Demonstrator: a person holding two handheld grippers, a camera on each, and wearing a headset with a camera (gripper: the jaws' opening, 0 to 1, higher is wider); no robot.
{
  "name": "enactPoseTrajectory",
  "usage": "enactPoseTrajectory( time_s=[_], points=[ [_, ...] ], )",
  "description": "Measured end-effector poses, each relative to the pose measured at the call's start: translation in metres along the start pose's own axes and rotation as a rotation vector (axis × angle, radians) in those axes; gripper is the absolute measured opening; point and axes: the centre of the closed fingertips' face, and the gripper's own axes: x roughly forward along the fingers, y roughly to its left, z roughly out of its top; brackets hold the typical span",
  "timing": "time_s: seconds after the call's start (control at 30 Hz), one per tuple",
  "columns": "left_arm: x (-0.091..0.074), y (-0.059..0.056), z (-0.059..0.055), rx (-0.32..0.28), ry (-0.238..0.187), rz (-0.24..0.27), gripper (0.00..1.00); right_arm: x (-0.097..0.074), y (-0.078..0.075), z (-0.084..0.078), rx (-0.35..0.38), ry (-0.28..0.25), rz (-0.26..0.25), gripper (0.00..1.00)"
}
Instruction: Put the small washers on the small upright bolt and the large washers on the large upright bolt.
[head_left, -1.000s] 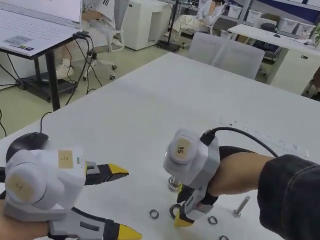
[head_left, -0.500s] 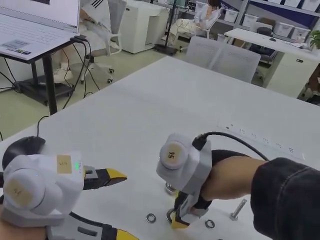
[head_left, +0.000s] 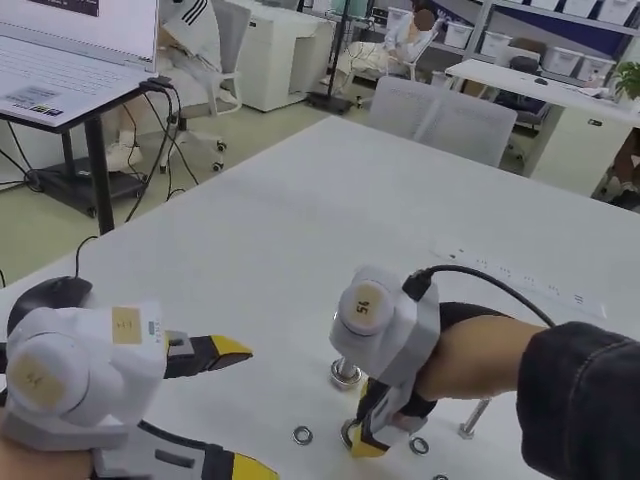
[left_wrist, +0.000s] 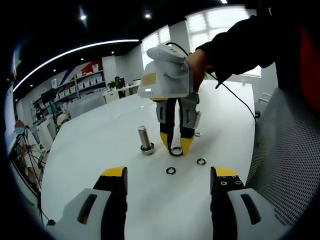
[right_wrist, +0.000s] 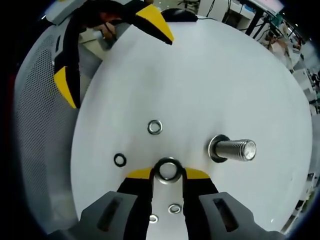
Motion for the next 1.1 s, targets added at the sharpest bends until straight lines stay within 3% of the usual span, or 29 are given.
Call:
enactPoseTrajectory(
  time_s=[0.3,0.53,0.7,1.1],
  points=[
    [0.001,0.0,0.0,0.001,-0.003,-0.004,0.66,-0.022,-0.002,-0.009,0.019,-0.004,-0.012,0.23],
    [0.003,-0.001,-0.002,0.002,-0.001,-0.01,0.66,-0.044,-0.011,-0.014,0.048,-0.028,-0.056,0.23],
    [0.004,-0.001,-0.002,0.0,0.002,-0.015,0.66,-0.062,-0.021,-0.014,0.053,-0.046,-0.102,0.23],
    [0.005,0.0,-0.002,0.0,0.001,-0.015,0.66,-0.084,-0.034,-0.007,0.027,-0.046,-0.14,0.23]
  ],
)
